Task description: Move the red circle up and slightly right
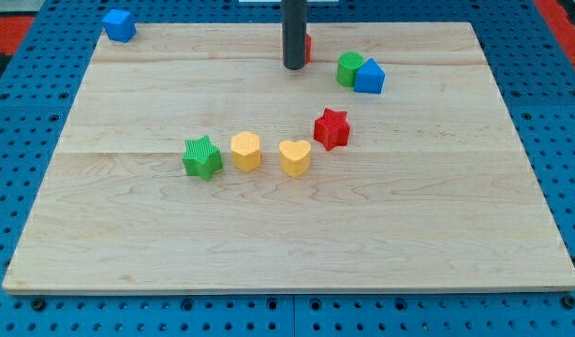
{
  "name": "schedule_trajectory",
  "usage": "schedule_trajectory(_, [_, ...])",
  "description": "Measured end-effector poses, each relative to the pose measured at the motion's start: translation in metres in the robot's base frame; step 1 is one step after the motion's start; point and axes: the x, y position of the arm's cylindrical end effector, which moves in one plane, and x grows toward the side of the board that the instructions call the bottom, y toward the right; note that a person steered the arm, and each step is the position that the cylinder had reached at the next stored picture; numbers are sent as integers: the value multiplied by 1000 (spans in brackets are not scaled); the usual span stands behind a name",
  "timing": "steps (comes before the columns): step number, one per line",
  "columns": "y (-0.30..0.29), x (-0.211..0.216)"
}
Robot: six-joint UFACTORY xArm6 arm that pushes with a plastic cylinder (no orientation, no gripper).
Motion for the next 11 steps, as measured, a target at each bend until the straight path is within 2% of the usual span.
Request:
schedule_trajectory(4, [38, 0])
schedule_trajectory(5, [18, 0])
schedule_trajectory(7, [-59, -10])
schedule_trajectory(8, [-56, -16])
schedule_trajectory(10, [5, -18])
schedule_trajectory(11, [-9, -27])
